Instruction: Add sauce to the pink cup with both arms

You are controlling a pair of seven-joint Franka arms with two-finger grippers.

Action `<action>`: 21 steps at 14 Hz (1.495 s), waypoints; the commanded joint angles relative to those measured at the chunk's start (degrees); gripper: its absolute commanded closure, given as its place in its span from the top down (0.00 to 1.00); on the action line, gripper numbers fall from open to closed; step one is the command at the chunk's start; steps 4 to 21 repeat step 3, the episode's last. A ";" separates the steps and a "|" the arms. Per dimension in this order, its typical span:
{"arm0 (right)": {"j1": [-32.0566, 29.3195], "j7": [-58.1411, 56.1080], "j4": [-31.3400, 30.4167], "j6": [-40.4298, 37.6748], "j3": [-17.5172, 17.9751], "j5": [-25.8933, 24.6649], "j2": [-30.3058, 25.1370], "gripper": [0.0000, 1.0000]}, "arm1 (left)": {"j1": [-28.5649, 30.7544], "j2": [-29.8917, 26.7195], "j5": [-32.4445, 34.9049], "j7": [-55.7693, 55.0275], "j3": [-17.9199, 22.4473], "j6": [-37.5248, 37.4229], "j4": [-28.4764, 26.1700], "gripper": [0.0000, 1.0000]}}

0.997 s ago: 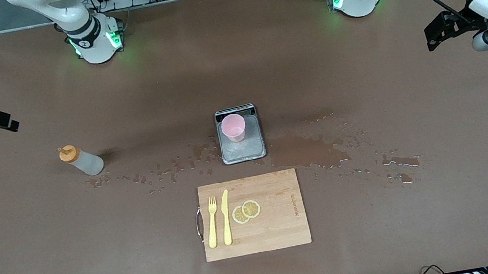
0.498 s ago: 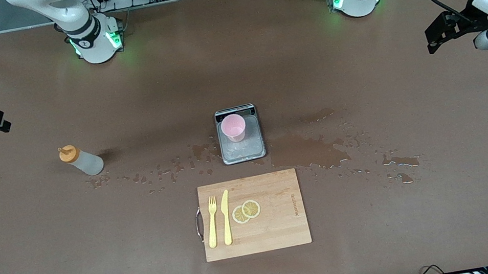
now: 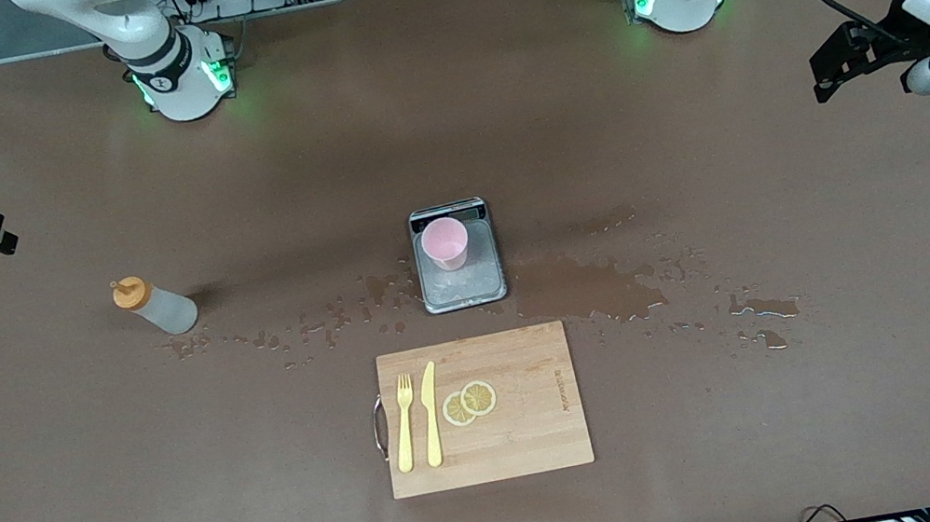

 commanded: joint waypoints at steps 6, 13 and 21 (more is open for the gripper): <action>0.23 -0.77 -0.37 0.19 -0.32 -1.20 -0.82 1.00 | 0.32 -0.77 -1.02 -1.17 -0.08 0.17 -0.20 1.00; 0.23 -0.77 -0.37 0.19 -0.32 -1.20 -0.82 1.00 | 0.32 -0.77 -1.02 -1.17 -0.08 0.17 -0.20 1.00; 0.23 -0.77 -0.37 0.19 -0.32 -1.20 -0.82 1.00 | 0.32 -0.77 -1.02 -1.17 -0.08 0.17 -0.20 1.00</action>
